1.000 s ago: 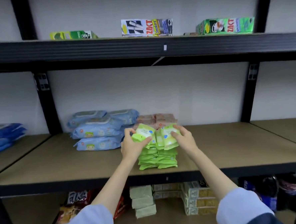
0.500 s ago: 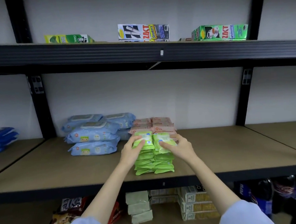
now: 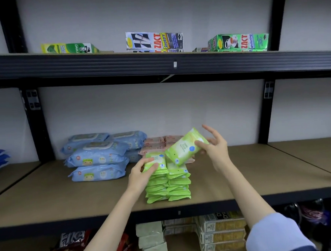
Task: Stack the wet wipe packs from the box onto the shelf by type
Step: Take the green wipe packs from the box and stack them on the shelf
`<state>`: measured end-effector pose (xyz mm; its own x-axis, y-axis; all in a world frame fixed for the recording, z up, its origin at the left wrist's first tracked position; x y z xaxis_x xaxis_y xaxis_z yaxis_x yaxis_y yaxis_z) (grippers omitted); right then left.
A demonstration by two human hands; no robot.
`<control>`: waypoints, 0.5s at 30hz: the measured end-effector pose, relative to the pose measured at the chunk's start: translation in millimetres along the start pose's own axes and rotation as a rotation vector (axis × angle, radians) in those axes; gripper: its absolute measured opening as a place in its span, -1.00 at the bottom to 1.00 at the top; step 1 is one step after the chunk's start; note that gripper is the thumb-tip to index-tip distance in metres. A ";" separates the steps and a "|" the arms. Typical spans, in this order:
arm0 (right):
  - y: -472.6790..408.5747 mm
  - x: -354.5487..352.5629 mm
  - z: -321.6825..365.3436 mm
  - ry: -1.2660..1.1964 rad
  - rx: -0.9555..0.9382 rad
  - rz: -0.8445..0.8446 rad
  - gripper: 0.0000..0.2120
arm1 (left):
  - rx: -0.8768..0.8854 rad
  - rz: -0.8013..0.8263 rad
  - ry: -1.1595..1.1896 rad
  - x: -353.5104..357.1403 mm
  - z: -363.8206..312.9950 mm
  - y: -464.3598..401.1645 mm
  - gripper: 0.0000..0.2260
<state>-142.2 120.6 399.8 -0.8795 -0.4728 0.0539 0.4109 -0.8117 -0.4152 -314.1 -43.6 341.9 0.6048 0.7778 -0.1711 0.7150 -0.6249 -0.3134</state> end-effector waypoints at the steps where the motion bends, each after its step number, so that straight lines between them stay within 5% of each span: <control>1: -4.5 2.0 1.3 -0.060 0.015 -0.005 -0.54 | 0.000 0.004 0.001 -0.1 0.3 -0.3 -0.80; 8: -19.6 36.1 -32.5 -0.040 0.209 0.001 -0.78 | 0.008 0.070 0.044 1.4 -0.7 0.3 -0.81; 13: -12.5 52.3 -51.7 0.101 0.336 0.208 -0.95 | -0.021 0.114 0.081 3.9 -2.0 0.2 -0.80; 15: -12.9 61.1 -63.2 0.192 0.376 0.293 -0.76 | -0.025 0.120 0.079 5.1 -2.5 -1.0 -0.78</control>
<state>-216.5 123.9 351.1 -0.7285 -0.6556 -0.1985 0.6732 -0.7388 -0.0305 -310.9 -39.1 343.7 0.7114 0.6905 -0.1313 0.6442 -0.7152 -0.2712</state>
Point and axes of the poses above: each hand's wrist, its own y-axis away from the middle knuckle, its own x-axis out of the palm, z = x × y, the point moved 3 cm from there along -y, towards the middle knuckle, and after that the axes turned 2 degrees about y, right-handed, at the moved point
